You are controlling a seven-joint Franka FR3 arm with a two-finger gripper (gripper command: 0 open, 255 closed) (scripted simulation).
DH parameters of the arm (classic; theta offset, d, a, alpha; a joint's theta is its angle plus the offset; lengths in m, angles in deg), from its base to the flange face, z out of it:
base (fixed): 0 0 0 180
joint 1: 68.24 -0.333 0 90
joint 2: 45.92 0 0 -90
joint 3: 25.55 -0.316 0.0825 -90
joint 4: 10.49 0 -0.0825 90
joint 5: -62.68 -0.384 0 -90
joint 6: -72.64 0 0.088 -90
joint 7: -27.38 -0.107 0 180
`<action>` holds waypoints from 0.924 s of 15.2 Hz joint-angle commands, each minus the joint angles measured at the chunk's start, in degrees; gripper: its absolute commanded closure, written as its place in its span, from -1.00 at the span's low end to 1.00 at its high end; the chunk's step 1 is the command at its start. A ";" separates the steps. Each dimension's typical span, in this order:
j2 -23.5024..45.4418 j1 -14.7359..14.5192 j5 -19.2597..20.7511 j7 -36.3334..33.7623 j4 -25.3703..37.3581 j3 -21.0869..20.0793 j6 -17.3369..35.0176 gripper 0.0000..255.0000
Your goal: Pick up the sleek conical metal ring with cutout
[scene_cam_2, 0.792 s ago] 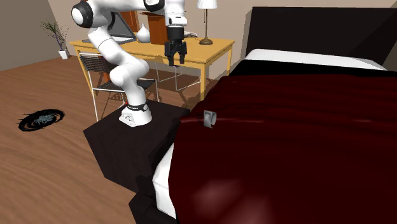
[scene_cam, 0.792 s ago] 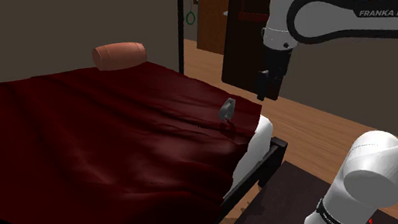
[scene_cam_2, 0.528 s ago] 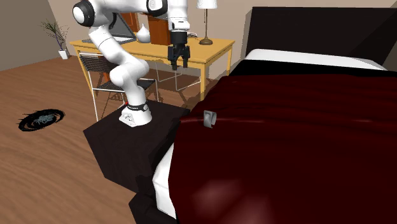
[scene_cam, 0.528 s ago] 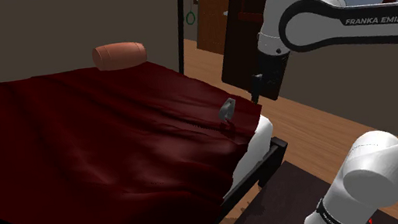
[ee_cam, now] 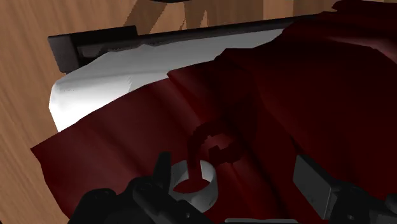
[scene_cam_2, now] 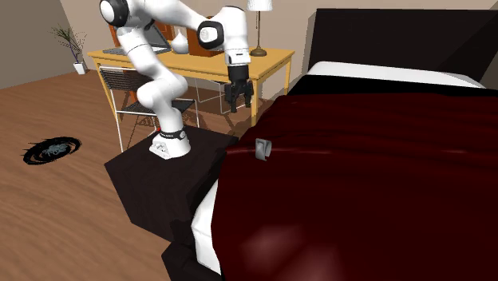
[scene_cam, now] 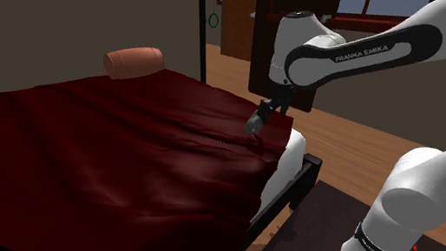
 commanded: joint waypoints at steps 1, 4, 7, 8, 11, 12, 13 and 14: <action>3.79 0.89 0.70 -1.87 0.06 -0.23 5.02 -1.00; 9.85 2.43 2.20 -4.67 0.73 -0.48 11.99 -1.00; 16.30 4.11 4.20 -7.83 2.31 -0.81 18.39 -1.00; 18.50 4.67 5.00 -8.98 3.03 -0.91 20.37 -1.00; 20.86 5.21 6.18 -10.39 2.82 -1.04 23.20 -1.00; 21.36 5.32 6.52 -10.73 2.48 -1.10 24.01 -1.00; 21.87 5.44 6.87 -11.09 2.16 -1.15 24.83 -1.00; 22.40 5.56 7.25 -11.46 1.85 -1.20 25.64 -1.00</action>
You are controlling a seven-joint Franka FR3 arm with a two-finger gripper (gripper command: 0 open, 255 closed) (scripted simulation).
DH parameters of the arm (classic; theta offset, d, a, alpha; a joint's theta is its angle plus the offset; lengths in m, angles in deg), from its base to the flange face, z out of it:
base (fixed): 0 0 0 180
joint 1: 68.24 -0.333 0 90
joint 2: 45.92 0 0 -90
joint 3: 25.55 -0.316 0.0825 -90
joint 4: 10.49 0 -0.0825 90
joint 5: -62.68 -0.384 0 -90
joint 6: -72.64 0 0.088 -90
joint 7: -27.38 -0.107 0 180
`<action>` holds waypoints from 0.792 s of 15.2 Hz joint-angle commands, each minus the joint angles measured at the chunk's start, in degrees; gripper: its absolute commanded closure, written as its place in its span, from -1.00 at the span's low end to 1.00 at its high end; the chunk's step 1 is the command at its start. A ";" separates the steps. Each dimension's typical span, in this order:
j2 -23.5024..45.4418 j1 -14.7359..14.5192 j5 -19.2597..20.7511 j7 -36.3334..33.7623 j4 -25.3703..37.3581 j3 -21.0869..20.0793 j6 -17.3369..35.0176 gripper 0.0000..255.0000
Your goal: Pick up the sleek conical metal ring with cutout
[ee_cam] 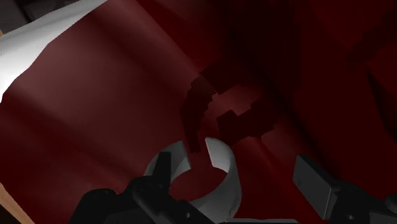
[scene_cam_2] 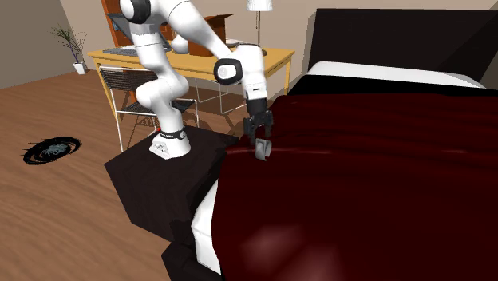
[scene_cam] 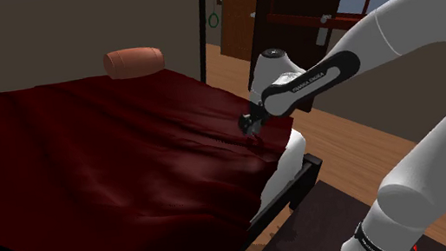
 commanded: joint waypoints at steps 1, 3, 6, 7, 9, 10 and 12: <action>1.09 0.29 0.81 -0.77 -0.73 -0.08 1.83 -1.00; 1.98 0.50 1.49 -1.42 -1.17 -0.16 3.10 -1.00; 1.90 0.49 1.47 -1.41 -1.24 -0.16 3.10 1.00; 1.89 0.48 1.48 -1.44 -1.25 -0.18 3.10 1.00; 1.90 0.48 1.48 -1.44 -1.25 -0.17 3.11 1.00; 1.90 0.48 1.48 -1.43 -1.24 -0.17 3.11 1.00; 1.87 0.48 1.46 -1.41 -1.25 -0.16 3.09 1.00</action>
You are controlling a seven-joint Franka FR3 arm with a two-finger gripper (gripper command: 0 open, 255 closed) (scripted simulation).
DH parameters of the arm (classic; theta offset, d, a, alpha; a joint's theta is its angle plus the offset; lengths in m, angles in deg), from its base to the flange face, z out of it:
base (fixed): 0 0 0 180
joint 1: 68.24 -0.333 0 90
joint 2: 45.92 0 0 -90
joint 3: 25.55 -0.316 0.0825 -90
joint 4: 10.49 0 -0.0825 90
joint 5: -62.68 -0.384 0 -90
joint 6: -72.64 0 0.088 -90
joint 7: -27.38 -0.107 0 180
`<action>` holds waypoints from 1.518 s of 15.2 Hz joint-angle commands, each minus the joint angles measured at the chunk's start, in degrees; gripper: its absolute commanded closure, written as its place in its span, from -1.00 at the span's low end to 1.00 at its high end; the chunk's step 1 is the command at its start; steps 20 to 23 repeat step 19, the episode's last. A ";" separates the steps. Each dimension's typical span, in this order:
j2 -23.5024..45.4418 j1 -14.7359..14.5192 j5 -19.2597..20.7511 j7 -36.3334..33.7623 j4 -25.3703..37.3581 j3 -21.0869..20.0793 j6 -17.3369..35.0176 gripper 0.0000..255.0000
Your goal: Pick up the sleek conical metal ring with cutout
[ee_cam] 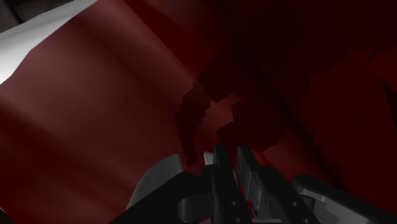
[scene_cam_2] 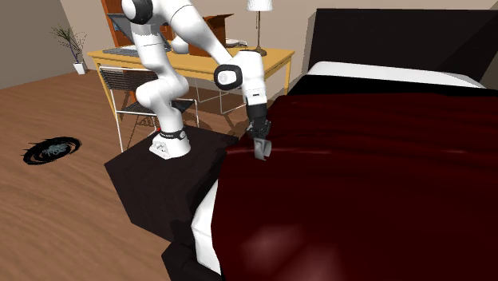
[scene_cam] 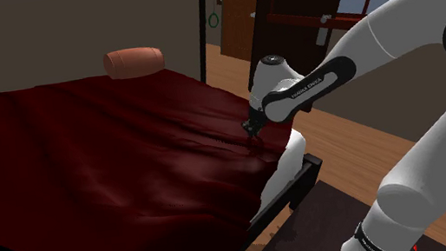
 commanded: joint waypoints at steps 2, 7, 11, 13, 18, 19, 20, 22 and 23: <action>0.12 0.02 0.03 -0.01 0.06 0.01 0.01 1.00; -2.57 -0.59 -1.93 1.92 1.57 0.26 -4.05 1.00; -4.45 -1.00 -3.15 3.18 3.02 0.45 -7.30 1.00; -5.30 -1.17 -3.67 3.75 3.83 0.54 -8.92 1.00; -6.88 -1.49 -4.59 4.79 5.67 0.70 -12.27 1.00; -6.88 -1.49 -4.59 4.79 5.67 0.70 -12.27 1.00; -6.88 -1.49 -4.59 4.79 5.67 0.70 -12.27 1.00; -6.88 -1.49 -4.59 4.79 5.67 0.70 -12.27 1.00; -6.88 -1.49 -4.59 4.79 5.67 0.70 -12.27 1.00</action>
